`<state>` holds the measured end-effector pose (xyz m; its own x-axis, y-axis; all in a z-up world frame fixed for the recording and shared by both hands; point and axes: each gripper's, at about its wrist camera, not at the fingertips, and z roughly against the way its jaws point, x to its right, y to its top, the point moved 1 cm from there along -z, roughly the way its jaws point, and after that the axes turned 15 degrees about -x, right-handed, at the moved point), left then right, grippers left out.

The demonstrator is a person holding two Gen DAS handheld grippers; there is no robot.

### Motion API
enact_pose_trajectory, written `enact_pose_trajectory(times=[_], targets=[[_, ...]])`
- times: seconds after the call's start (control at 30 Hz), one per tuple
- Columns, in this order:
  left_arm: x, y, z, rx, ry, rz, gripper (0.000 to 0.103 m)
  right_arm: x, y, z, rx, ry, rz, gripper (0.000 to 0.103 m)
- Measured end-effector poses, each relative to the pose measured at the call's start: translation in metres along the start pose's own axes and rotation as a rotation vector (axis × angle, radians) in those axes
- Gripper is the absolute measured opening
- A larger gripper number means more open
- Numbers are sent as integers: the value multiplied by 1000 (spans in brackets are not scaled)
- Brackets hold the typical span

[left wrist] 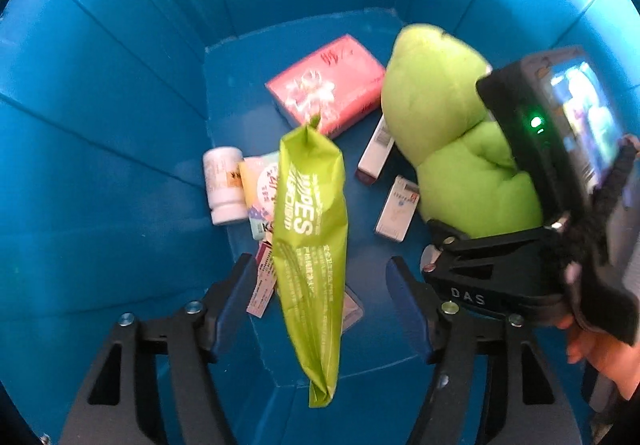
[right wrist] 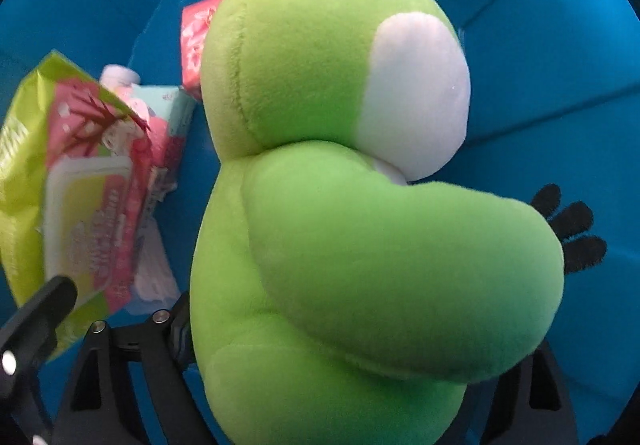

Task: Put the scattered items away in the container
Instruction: 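Open both grippers to drop the wipes pack and frog into the crate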

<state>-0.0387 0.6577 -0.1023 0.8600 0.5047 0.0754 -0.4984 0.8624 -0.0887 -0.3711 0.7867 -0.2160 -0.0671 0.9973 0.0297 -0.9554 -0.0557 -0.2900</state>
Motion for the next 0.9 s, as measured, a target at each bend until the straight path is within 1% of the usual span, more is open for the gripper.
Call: enact_pose_trajectory(times=[0.07,0.1,0.13,0.17,0.23,0.33,0.4,0.53,0.57,0.63,0.73,0.8,0.9], targets=[[-5,-5,13,17,-4,12,66,1,-4,7,4,16,-2,92],[-7,-7,19,25,-13,16,66,2,-7,13,15,24,2,96],[-9,-10,26,34,-18,20,66,2,-11,21,34,32,4,101],[-10,-14,34,47,-21,20,66,2,-15,30,54,39,6,103],[-11,-23,48,70,-25,15,66,5,-23,47,85,37,-2,102],[-13,-39,74,110,-51,16,66,10,-32,77,115,49,6,102],[-12,-52,93,148,-48,20,66,-4,-50,91,130,48,21,102],[-14,-86,125,238,-61,19,66,-5,-78,120,183,28,82,103],[-15,-95,132,257,-61,22,66,-12,-82,127,200,27,90,103],[-18,-113,143,303,-55,31,66,-33,-102,136,236,29,96,103],[-25,-142,157,376,-52,41,66,-44,-137,151,308,30,92,103],[-33,-164,165,424,-44,52,66,-52,-165,163,369,34,91,103],[-42,-197,173,522,-23,55,66,-65,-210,181,475,49,82,103]])
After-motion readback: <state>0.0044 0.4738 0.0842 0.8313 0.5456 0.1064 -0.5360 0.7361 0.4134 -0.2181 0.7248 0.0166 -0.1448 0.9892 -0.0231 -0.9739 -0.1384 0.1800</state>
